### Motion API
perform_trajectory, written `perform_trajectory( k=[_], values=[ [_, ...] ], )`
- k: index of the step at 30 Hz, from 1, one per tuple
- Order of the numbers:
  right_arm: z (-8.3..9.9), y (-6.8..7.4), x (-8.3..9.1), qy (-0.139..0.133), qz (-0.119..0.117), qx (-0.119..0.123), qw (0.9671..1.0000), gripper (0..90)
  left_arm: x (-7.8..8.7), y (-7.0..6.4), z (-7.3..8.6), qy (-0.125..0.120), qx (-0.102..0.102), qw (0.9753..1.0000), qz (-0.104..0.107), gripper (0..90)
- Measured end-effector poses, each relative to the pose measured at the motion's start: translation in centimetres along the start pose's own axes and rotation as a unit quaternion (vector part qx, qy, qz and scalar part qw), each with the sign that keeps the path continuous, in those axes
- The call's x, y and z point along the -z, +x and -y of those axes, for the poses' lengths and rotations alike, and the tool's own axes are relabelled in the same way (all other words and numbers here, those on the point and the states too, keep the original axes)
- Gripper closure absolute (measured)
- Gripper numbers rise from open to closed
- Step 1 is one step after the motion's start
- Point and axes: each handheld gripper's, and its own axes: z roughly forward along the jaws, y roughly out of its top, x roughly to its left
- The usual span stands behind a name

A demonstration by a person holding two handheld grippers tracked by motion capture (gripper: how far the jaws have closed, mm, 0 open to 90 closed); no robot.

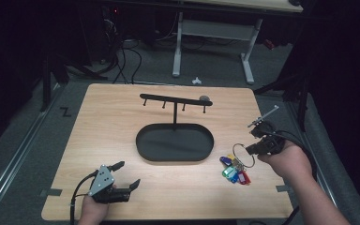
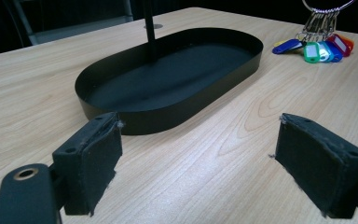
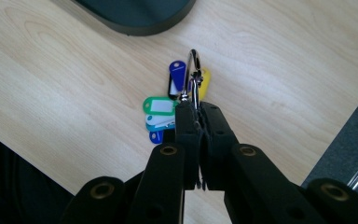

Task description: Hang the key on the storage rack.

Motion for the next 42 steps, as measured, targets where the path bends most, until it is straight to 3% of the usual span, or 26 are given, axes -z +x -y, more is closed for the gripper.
perform_trajectory(
  k=[15,26,36,42],
  values=[
    [-1.0,0.2,0.7,-0.023,-0.011,0.007,0.9996,87.5,1.7,0.2,0.6,-0.002,0.004,0.9999,-0.011,15.0],
    [-2.4,0.3,3.0,-0.044,0.000,0.021,0.9988,87.4,2.8,0.2,1.0,0.001,0.004,0.9997,-0.024,15.0],
    [-3.8,0.9,4.4,-0.053,0.007,0.031,0.9981,87.4,2.6,0.1,1.0,0.004,0.001,0.9998,-0.020,15.0],
    [-4.3,1.1,4.3,-0.054,0.005,0.033,0.9980,87.4,2.5,0.2,0.9,0.005,0.001,0.9998,-0.018,15.0]
  ],
)
